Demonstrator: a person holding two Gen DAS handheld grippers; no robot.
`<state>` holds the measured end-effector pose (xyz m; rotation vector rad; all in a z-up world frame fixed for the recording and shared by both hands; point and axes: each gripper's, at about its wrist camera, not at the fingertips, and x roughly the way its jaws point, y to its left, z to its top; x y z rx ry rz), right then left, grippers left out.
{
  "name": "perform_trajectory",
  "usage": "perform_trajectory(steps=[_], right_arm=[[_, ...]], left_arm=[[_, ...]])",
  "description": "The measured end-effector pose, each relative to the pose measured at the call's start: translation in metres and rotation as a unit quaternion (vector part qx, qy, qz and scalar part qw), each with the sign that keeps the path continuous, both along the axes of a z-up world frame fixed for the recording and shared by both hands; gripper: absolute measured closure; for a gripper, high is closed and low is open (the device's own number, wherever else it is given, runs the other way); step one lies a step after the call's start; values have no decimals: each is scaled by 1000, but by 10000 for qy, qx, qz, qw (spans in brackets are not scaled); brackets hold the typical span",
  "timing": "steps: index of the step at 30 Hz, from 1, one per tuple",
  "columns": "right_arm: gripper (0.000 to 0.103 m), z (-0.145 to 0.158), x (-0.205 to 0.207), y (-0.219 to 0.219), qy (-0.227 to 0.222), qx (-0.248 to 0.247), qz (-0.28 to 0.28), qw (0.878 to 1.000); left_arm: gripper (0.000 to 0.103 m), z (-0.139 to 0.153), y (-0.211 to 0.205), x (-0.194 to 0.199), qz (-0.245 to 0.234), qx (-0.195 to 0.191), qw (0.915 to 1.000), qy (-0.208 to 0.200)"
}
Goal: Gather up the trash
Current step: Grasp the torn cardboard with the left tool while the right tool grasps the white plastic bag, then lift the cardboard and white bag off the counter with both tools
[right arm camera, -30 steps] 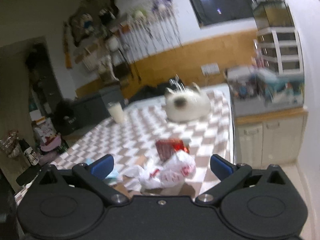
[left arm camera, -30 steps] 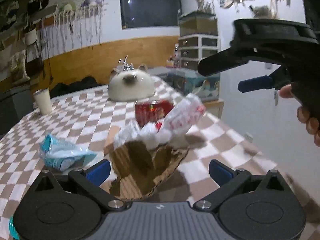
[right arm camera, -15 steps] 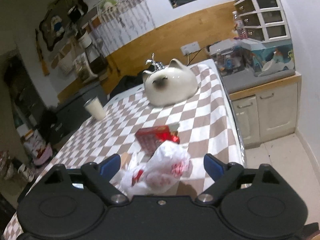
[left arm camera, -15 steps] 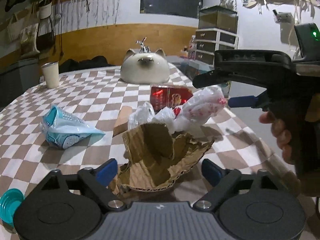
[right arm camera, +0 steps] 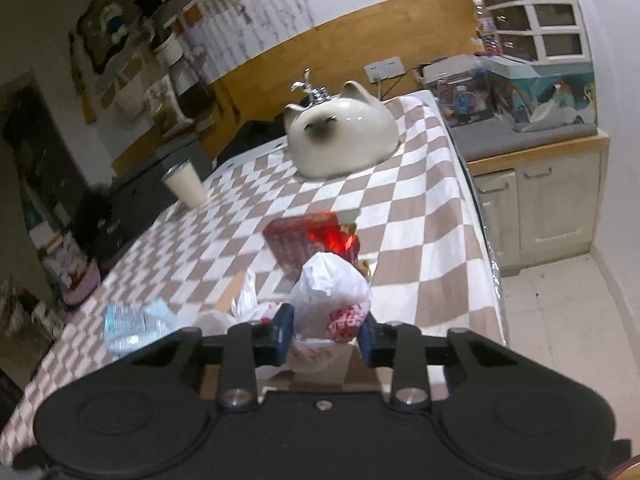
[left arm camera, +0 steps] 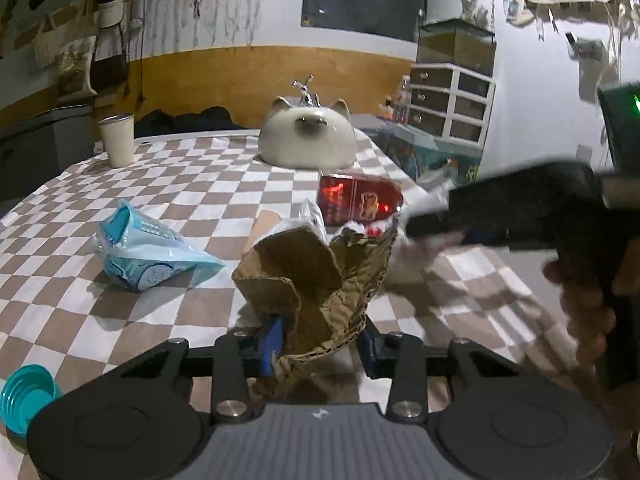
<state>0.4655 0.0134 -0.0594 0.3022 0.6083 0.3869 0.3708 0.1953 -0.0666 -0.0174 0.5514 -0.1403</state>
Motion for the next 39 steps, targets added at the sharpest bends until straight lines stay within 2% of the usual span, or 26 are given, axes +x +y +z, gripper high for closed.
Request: perform_trajectory(steps=[8,14,19,26,30,39], right_arm=[[81,-3,-39,5,-237,-745,413,9961],[84,3,-59,-7,-391,-705,279,9964],[85,7,-75,-17,-443,-614,127,9970],[85,13,-104,-28,-732,-643,15,9952],[85,18,-119,-38,-802,-632,-29,9948],[85,26,-157,-54,-1065,-741,23,9915]], left_arm=[[67,5,2,-9,126,-210,9996,-150],[68,4,-8,-17,253,-195,9995,-28],[68,9,-14,-28,313,-259,9991,-105],[68,19,-20,-58,437,-412,9976,-347],[68,16,-20,-76,555,-611,9961,-324],[68,20,-29,-108,845,-590,9942,-306]])
